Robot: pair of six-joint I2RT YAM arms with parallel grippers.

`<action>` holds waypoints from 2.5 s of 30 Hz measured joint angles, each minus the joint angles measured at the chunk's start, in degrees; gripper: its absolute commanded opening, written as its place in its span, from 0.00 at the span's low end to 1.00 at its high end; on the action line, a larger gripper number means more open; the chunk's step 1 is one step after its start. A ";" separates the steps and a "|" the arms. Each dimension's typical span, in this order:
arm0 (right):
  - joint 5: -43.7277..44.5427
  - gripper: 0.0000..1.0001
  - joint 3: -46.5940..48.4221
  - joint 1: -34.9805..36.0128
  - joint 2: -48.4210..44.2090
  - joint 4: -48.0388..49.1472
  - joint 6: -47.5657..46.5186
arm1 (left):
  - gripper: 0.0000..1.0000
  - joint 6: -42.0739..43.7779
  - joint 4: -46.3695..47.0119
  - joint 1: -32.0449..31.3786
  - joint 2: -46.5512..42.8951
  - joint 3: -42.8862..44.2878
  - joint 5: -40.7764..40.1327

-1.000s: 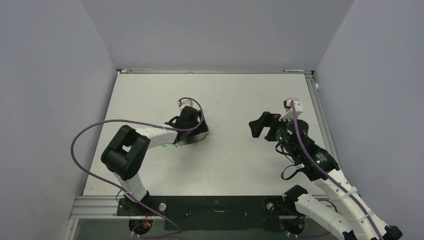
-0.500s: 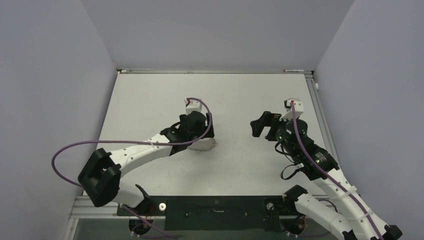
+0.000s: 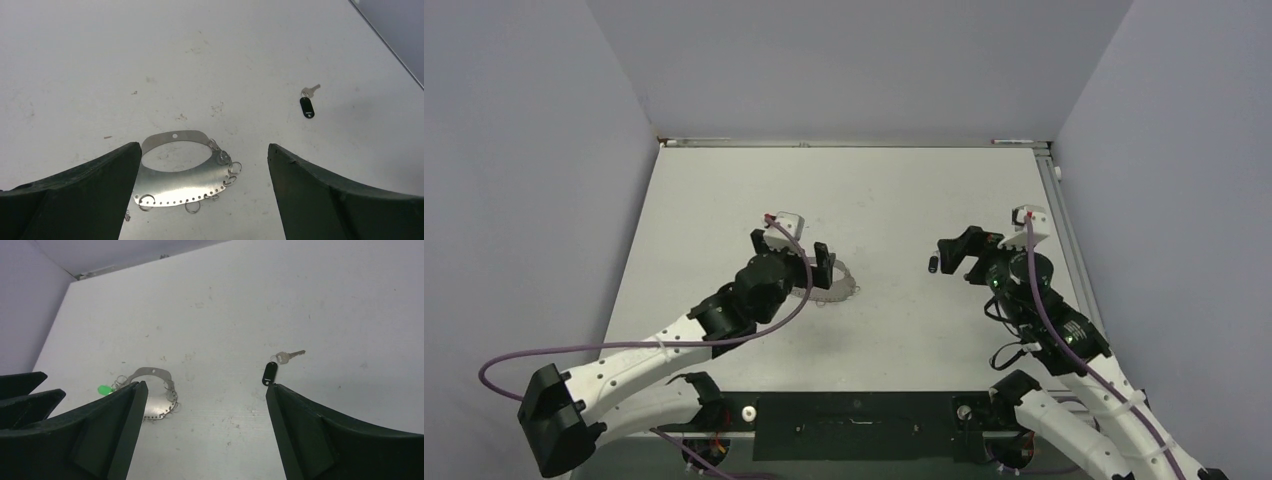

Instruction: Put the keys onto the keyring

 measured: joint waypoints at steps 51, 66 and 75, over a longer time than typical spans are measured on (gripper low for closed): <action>-6.45 0.96 -4.92 0.00 -1.16 0.22 -4.33 | 0.25 -9.57 -21.14 10.88 48.85 28.59 23.37; -7.96 0.96 -5.03 0.00 -0.59 0.61 -4.33 | 0.27 -10.91 -20.50 10.88 49.68 30.40 22.88; -9.03 0.97 -5.22 0.00 -0.57 1.05 -4.31 | 0.26 -12.70 -20.76 10.88 49.68 30.67 19.65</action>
